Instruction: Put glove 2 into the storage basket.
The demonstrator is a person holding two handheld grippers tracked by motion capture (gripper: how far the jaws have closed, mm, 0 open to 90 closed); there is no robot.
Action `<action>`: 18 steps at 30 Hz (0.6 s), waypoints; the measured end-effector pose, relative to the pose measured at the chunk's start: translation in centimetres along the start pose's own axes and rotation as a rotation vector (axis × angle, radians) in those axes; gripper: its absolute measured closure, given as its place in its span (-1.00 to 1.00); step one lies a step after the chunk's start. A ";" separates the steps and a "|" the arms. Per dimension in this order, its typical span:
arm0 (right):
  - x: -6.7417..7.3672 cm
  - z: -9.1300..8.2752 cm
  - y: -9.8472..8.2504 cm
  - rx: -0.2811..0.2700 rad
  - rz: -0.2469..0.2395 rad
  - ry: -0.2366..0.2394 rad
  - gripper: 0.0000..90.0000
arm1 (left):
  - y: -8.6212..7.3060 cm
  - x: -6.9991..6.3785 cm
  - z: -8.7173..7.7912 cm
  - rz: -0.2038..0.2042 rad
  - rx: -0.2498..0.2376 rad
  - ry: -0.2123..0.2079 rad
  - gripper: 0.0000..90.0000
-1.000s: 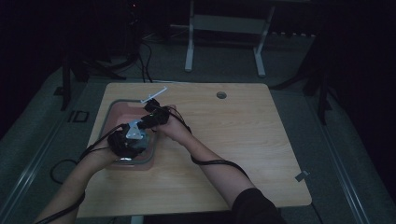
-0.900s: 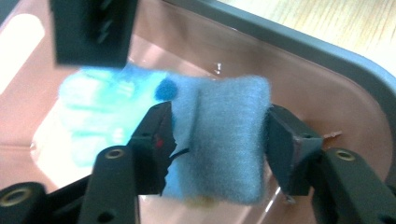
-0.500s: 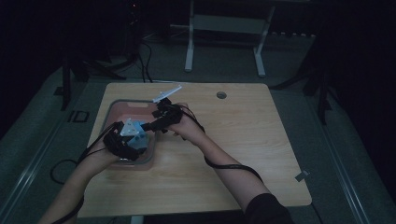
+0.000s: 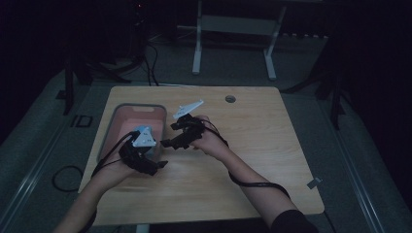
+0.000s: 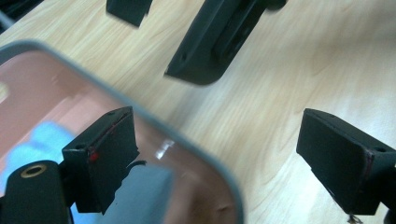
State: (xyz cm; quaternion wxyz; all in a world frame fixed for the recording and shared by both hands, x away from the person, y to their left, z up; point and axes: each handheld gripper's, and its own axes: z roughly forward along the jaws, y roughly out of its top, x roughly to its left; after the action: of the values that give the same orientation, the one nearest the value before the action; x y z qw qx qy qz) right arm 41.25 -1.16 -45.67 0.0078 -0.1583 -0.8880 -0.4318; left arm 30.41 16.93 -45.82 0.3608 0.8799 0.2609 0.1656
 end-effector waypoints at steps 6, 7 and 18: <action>-0.1 -0.6 -2.3 -0.002 -0.008 0.037 -0.61 | 0.4 -1.5 0.3 0.004 -0.035 -0.040 -0.72; -0.1 -0.7 -2.6 0.001 -0.010 0.041 -0.61 | 0.4 -1.8 0.5 0.021 -0.026 -0.036 -0.73; -0.4 -0.9 -6.0 0.023 -0.032 0.053 -0.61 | 0.0 -4.0 2.1 0.053 -0.036 -0.075 -0.74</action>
State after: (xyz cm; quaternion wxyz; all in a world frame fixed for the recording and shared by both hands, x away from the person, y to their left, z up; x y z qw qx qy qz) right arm 39.75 -5.42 -49.72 0.0265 -0.1326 -0.8947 -0.4257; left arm 28.20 13.49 -47.64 0.3814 0.8855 0.2209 0.1467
